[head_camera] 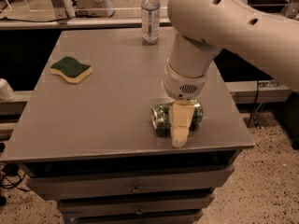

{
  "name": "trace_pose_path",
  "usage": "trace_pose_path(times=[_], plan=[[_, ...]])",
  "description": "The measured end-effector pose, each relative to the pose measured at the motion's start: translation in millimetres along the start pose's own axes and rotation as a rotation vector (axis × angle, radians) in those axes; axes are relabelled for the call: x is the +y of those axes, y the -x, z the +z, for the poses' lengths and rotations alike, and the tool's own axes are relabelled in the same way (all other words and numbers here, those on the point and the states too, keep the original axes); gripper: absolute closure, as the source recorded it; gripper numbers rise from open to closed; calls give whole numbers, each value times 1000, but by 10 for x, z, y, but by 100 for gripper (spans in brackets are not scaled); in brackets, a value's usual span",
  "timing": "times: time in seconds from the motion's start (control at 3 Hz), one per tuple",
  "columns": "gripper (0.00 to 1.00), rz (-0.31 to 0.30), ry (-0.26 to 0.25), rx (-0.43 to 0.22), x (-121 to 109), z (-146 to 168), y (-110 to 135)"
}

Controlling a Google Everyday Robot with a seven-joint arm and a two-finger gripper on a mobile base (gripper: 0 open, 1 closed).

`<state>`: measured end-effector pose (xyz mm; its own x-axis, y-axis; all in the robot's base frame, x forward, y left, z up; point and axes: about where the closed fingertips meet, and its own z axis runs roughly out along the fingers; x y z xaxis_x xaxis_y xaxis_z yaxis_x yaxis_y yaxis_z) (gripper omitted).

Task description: Knock green can over

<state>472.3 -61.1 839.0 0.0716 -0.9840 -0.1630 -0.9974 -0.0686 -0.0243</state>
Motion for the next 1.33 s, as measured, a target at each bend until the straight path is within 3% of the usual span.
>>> trace_pose_path(times=[0.67, 1.33], plan=[[0, 20, 26, -31, 0, 30, -46], [0, 128, 57, -219, -157, -114, -382]])
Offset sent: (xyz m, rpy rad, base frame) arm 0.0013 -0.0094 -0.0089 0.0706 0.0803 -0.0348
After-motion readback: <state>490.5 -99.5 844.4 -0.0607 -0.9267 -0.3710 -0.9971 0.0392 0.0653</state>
